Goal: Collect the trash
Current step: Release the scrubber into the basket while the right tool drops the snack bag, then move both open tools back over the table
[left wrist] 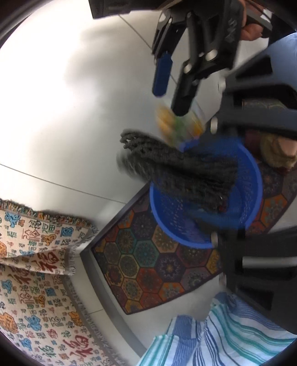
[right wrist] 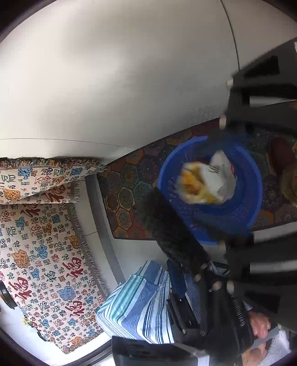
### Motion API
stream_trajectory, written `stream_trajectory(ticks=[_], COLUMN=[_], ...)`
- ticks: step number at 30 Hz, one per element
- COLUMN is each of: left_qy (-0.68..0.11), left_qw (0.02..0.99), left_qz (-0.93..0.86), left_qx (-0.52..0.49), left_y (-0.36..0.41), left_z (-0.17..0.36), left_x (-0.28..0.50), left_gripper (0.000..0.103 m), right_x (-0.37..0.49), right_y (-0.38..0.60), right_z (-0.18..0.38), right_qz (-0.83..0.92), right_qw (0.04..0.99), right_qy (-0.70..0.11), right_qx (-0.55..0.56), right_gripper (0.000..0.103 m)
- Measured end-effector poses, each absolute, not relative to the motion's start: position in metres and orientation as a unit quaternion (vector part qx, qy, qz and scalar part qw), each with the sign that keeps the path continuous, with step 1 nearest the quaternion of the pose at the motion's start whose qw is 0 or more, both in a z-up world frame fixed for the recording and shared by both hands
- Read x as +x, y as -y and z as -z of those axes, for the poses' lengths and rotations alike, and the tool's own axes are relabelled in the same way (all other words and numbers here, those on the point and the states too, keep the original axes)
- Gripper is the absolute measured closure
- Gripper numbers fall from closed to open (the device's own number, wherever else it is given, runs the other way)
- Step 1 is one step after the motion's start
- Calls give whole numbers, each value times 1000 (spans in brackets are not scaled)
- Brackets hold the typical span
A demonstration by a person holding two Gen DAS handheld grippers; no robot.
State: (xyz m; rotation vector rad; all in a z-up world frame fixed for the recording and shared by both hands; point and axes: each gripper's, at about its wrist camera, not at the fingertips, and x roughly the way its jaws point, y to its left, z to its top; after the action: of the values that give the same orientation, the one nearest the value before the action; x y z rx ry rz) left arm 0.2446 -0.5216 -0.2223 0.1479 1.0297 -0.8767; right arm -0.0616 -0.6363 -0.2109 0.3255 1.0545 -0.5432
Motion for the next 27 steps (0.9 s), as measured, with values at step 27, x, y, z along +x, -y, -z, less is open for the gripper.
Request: stream_trajectory(ticks=[27], left_qy=[-411], left_qw=[879], left_qz=[238], left_qx=[30], left_y=[175], left_z=[131], left_x=[199], left_gripper=[29], right_x=[37], right_y=[441], right_z=[95], right_qz=[191], right_qw=[938], right_qy=[-288], right_qx=[11], right_gripper=[41])
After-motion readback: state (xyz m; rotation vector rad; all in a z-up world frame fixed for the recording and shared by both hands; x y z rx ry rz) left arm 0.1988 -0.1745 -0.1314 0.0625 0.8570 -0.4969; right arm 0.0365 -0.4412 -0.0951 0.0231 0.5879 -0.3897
